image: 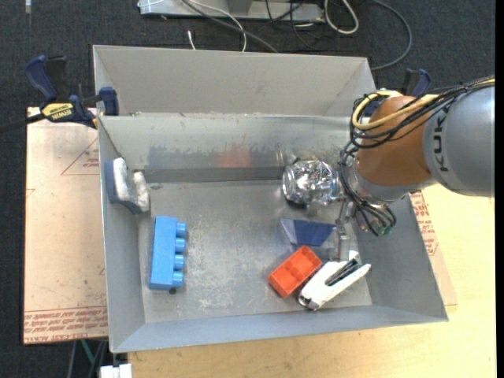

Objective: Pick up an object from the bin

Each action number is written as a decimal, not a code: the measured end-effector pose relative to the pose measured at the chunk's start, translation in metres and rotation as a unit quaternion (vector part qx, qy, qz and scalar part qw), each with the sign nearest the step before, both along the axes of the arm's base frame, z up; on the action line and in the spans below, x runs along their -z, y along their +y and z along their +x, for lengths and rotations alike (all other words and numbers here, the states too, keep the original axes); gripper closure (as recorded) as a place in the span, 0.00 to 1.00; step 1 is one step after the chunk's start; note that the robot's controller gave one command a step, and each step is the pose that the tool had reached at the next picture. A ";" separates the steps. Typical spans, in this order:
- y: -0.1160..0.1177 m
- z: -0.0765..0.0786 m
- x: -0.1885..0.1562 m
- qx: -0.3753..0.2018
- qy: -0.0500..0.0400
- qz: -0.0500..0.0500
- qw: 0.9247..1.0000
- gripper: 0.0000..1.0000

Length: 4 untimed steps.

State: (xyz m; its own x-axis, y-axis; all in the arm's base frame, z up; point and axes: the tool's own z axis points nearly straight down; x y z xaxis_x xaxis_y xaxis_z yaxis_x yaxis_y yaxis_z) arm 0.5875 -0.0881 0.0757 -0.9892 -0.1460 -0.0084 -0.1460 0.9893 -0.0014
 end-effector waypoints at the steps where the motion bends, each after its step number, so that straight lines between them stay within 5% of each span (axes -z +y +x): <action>1: 0.011 0.003 0.005 0.078 0.000 0.002 0.997 0.00; 2: 0.032 -0.001 0.006 0.127 -0.002 0.002 0.992 0.00; 3: 0.048 0.024 0.005 -0.064 -0.001 0.000 0.998 0.00; 4: 0.055 0.005 0.001 -0.008 -0.010 0.001 1.000 1.00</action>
Offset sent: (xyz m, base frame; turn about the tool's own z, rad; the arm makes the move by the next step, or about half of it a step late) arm -0.0024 0.0357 -0.0057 0.2718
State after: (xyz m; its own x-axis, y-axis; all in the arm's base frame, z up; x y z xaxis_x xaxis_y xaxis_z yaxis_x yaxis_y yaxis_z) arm 0.5927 -0.0333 0.0751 -0.9865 -0.1613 -0.0286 -0.1613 0.9869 -0.0024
